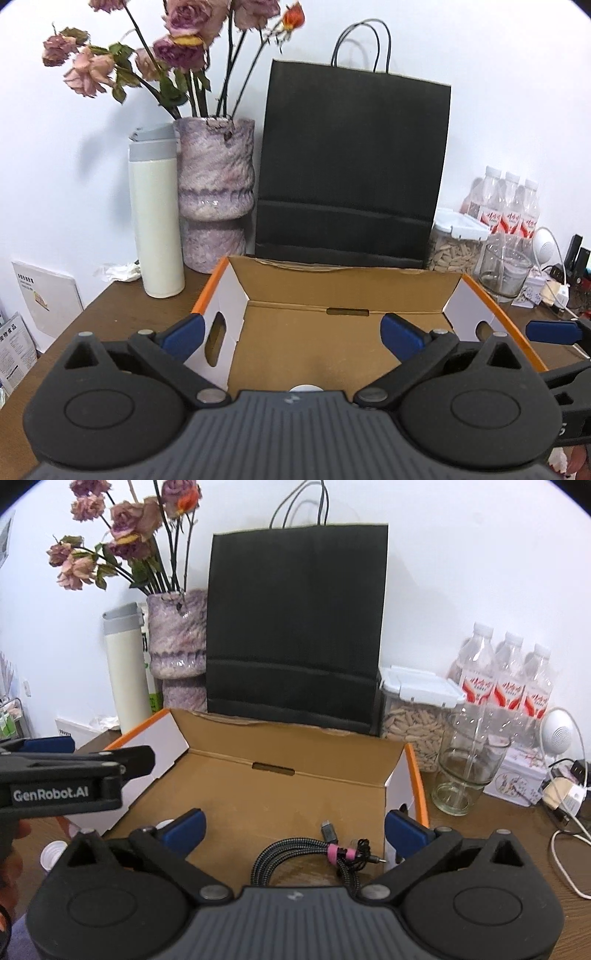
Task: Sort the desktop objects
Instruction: 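Open both grippers to drop the cap and cable into the box, then return both grippers to the table toward the purple pouch and plush toy, then grasp the purple pouch with the left gripper while the right gripper grasps the plush toy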
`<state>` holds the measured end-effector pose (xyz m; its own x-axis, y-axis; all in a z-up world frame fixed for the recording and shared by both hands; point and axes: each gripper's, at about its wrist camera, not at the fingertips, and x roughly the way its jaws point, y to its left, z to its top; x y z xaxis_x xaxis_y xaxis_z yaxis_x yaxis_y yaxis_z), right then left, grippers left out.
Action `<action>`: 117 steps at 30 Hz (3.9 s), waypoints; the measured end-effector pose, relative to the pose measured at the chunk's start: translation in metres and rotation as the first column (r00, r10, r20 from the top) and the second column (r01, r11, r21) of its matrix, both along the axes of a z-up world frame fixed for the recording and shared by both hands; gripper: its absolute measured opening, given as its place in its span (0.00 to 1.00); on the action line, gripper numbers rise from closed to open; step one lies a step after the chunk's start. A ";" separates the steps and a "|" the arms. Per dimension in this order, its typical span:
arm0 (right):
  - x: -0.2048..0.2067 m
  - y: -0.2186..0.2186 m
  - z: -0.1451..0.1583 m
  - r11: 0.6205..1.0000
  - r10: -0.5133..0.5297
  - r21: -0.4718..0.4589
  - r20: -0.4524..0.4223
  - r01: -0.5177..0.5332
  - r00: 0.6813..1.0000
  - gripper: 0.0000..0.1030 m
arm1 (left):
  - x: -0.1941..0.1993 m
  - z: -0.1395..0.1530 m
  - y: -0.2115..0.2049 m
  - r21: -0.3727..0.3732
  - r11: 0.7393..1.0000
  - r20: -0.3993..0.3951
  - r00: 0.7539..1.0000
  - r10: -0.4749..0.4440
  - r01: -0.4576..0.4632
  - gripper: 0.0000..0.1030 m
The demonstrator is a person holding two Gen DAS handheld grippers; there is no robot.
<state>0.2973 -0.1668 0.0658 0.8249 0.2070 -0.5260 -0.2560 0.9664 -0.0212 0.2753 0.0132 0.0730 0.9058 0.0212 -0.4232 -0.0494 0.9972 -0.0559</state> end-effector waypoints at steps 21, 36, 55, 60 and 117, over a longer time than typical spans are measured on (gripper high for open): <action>-0.123 -0.053 0.031 0.998 -0.063 0.037 0.133 0.059 0.989 1.00 | -0.112 0.013 0.028 0.029 0.999 0.057 0.998 -0.030 0.028 1.00; -0.198 -0.058 -0.024 0.998 -0.056 0.020 0.028 0.056 0.998 1.00 | -0.173 -0.028 0.056 0.026 1.000 -0.063 0.998 -0.013 0.015 1.00; -0.189 -0.058 -0.059 0.998 -0.060 0.029 -0.104 0.063 0.993 1.00 | -0.143 -0.064 0.025 0.067 0.991 -0.237 0.966 -0.099 0.118 1.00; -0.184 -0.064 -0.066 0.994 -0.077 0.062 -0.119 0.084 0.990 1.00 | -0.127 -0.077 0.022 0.080 0.990 -0.282 0.955 -0.088 0.115 1.00; -0.226 -0.041 -0.047 0.999 -0.039 0.004 0.047 0.039 0.998 0.59 | -0.193 -0.064 0.029 -0.012 0.989 -0.137 0.980 -0.147 0.146 0.18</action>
